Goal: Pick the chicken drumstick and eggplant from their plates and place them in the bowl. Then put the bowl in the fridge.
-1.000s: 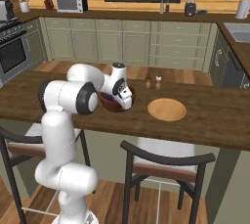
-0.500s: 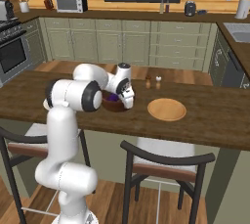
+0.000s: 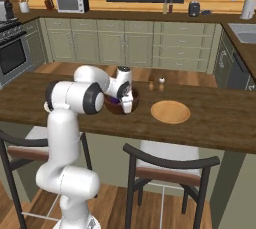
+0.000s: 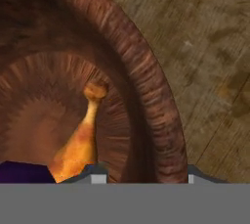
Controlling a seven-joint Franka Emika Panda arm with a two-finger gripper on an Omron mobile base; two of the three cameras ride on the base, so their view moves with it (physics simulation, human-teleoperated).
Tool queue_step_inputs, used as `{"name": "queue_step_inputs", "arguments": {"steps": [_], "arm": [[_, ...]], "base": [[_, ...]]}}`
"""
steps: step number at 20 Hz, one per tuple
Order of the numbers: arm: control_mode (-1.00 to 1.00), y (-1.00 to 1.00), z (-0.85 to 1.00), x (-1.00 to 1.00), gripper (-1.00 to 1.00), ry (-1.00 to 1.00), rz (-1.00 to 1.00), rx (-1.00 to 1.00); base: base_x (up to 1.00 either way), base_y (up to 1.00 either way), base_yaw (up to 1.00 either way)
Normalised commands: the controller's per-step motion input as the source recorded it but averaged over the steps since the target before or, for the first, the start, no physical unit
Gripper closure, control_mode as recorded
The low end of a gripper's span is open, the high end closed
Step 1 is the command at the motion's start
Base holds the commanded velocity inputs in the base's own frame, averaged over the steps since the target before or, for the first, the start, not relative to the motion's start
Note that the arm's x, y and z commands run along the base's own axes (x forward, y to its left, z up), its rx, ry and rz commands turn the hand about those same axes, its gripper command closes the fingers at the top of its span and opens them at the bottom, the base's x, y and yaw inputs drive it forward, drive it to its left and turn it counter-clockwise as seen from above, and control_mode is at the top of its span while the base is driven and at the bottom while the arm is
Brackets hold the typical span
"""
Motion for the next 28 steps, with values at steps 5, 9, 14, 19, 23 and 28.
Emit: {"name": "queue_step_inputs", "arguments": {"steps": [5, 9, 14, 19, 23, 28], "arm": [[-1.00, 0.11, -0.31, -0.17, 1.00, 0.00, -0.11, 0.00], [-1.00, 0.00, 0.00, -0.26, 1.00, 0.00, -0.02, 0.02], [-1.00, 0.00, 0.16, -0.57, 1.00, 0.00, 0.00, 0.09], [-1.00, 0.02, 0.79, -0.90, 1.00, -0.06, 0.06, 0.09], [-1.00, 0.34, 0.98, -1.00, 1.00, -0.10, 0.10, 0.00], [-1.00, 0.76, 0.66, -1.00, 1.00, -0.02, 0.01, -0.02]], "base": [[0.00, 0.00, 0.00], [0.00, 0.00, 0.00], [0.00, 0.00, 0.00], [0.00, 0.00, 0.00], [0.00, 0.00, 0.00], [0.00, 0.00, 0.00]]}}
